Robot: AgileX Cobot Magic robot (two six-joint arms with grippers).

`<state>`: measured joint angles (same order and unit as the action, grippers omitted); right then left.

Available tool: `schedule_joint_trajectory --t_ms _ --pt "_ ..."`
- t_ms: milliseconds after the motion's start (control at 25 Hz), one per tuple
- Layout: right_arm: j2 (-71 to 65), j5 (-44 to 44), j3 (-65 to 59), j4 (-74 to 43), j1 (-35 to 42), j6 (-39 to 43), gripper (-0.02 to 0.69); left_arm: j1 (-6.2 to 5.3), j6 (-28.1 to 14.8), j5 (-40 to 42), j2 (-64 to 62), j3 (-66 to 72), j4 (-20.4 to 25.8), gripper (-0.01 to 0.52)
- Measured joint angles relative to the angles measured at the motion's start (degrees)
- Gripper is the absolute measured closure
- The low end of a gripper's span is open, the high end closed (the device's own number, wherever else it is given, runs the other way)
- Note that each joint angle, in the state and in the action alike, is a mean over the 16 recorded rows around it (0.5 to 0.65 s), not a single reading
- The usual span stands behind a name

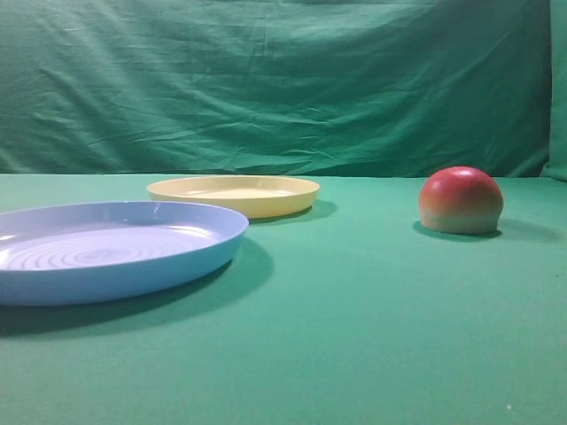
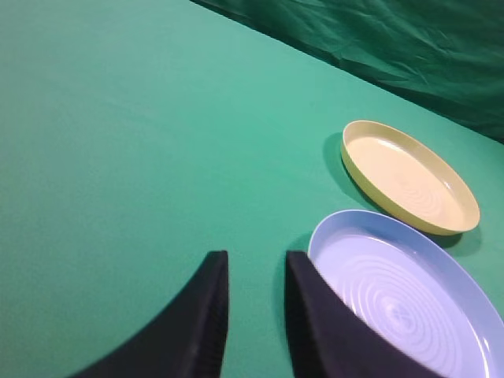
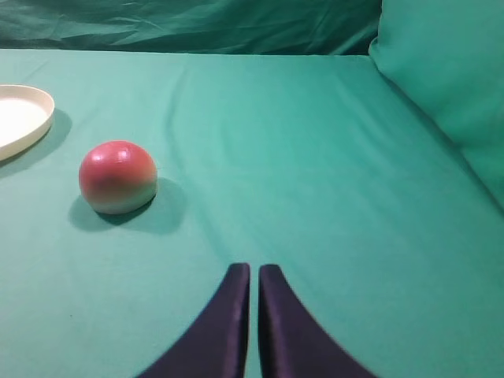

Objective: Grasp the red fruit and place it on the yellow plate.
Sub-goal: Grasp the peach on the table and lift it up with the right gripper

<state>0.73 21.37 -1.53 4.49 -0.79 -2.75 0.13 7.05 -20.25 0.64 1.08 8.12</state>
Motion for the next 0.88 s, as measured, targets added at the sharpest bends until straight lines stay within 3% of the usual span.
schedule_joint_trajectory --t_ms 880 --pt "0.0 0.0 0.0 0.0 0.0 0.0 0.665 0.00 0.0 0.0 0.0 0.0 0.0 0.357"
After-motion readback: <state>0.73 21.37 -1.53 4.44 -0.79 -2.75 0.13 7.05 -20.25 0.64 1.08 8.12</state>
